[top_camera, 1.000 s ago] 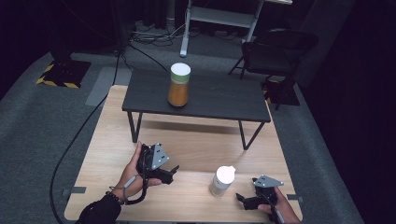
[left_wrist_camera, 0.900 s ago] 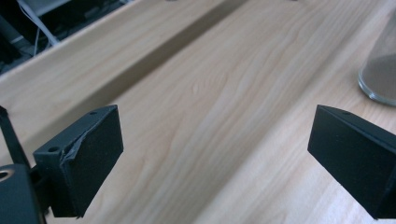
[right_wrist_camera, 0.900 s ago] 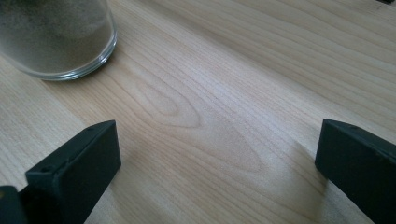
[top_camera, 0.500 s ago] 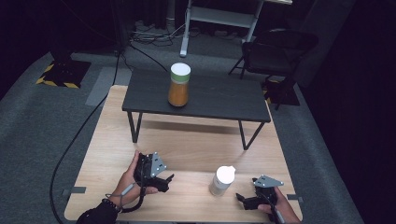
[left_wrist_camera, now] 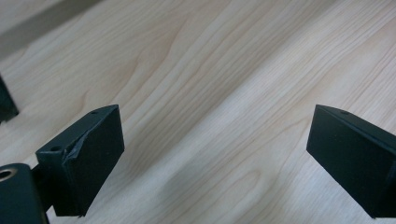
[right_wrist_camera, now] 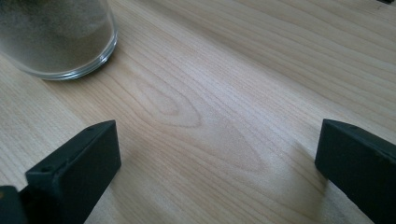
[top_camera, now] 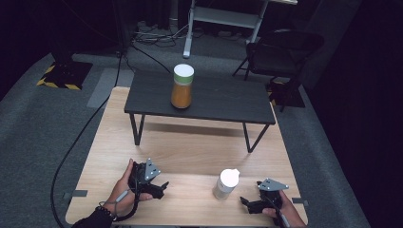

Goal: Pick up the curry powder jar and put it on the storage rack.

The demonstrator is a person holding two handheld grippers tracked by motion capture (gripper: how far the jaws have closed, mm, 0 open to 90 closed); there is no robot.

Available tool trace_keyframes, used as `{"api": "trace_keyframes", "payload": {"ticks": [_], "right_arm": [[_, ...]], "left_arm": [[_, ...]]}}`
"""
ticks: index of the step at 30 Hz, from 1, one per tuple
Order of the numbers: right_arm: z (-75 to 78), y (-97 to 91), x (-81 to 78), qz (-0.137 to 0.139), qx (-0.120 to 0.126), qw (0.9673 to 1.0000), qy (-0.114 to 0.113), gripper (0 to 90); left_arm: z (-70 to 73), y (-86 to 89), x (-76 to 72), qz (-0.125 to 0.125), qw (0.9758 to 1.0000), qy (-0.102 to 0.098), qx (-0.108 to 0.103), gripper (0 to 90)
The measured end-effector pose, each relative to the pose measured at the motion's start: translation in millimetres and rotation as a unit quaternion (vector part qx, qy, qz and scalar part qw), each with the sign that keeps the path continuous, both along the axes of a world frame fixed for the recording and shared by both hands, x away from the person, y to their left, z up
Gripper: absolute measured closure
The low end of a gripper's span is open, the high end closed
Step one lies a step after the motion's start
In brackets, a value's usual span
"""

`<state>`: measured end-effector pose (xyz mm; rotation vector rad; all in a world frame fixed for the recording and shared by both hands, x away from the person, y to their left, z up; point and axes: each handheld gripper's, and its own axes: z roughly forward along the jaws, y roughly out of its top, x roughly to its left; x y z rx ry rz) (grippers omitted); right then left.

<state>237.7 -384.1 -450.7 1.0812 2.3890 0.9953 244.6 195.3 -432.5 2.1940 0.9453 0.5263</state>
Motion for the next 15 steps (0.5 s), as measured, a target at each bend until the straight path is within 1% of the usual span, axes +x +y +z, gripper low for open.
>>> {"api": "trace_keyframes", "payload": {"ticks": [2, 6, 10, 12, 14, 15], "right_arm": [[0.0, 0.0, 0.0, 0.0, 0.0, 1.0, 0.0, 0.0], [0.0, -0.1, 0.0, 0.0, 0.0, 1.0, 0.0, 0.0], [0.0, -0.2, -0.1, 0.001, 0.0, 1.0, 0.0, 0.0], [0.0, -0.3, -0.2, 0.001, 0.0, 1.0, 0.0, 0.0], [0.0, -0.2, -0.3, 0.001, 0.0, 1.0, 0.0, 0.1], [0.0, -0.2, -0.4, 0.001, 0.0, 1.0, 0.0, 0.1]], "left_arm": [[-1.6, 2.5, 0.5, 0.004, 1.0, 0.007, 0.001, 4.1], [-3.9, 6.8, 1.8, 0.01, 0.9998, 0.016, 0.009, 4.3], [-6.9, 11.7, 4.3, 0.022, 0.9993, 0.028, 0.012, 4.5], [-7.5, 12.1, 4.4, 0.027, 0.999, 0.03, 0.02, 4.7], [-8.8, 12.6, 4.2, 0.029, 0.9988, 0.028, 0.026, 4.6], [-8.9, 13.4, 4.4, 0.031, 0.9988, 0.029, 0.024, 4.5]]}}
